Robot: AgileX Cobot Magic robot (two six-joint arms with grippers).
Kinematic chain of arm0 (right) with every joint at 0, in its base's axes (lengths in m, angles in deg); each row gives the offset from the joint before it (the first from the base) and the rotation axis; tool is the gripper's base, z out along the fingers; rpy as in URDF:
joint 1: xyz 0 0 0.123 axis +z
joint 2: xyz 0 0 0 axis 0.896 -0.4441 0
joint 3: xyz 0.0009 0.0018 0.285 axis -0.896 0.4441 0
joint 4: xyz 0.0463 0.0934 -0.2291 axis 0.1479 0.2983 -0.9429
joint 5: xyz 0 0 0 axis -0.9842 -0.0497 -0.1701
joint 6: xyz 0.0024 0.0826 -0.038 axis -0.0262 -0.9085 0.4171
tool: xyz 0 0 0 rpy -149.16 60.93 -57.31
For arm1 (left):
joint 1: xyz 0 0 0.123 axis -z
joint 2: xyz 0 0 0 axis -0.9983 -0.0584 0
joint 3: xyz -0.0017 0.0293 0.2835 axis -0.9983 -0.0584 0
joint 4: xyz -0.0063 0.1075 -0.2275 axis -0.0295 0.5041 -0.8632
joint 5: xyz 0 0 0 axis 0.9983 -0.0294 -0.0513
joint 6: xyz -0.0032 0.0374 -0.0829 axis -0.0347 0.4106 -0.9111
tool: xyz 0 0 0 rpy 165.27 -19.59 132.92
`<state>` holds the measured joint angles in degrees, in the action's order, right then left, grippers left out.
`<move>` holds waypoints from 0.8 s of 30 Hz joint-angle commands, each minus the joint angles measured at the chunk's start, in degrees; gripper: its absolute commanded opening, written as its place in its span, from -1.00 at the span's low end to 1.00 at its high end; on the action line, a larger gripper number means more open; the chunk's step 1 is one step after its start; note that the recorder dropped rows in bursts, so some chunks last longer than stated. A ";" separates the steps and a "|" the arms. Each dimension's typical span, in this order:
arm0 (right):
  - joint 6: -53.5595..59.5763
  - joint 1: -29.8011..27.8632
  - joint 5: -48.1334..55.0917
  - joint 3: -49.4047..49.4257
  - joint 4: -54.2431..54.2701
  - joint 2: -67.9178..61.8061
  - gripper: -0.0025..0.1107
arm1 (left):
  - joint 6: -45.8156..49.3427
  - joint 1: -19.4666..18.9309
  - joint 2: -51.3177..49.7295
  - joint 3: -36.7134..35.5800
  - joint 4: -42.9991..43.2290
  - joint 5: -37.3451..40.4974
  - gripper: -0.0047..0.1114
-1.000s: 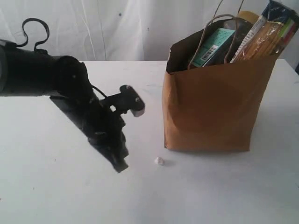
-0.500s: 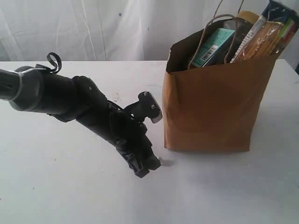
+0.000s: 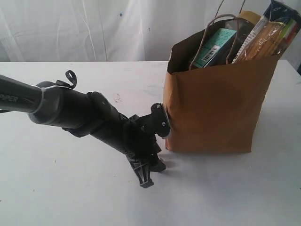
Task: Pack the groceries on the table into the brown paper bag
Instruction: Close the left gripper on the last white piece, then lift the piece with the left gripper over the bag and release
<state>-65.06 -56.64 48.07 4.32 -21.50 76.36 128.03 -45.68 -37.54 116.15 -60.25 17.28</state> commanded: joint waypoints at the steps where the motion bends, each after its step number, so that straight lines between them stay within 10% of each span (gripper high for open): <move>1: -0.09 -0.22 0.00 0.20 0.06 -0.16 -0.96 | 0.20 0.42 -0.27 -0.03 -1.00 1.04 -0.17; 6: -0.09 -0.22 0.00 0.20 0.06 -0.16 -0.96 | -2.58 0.42 0.13 -0.03 -1.16 2.09 -0.91; 17: -0.09 -0.22 0.00 0.20 0.06 -0.16 -0.96 | -12.63 0.42 20.26 -0.03 -0.29 10.40 -0.92; 24: -0.09 -0.22 0.00 0.20 0.06 -0.16 -0.96 | -9.69 0.42 32.80 2.71 -1.41 2.27 -0.92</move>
<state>-65.06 -56.64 48.07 4.32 -21.50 76.36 116.73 -45.50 -7.69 117.28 -60.36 22.02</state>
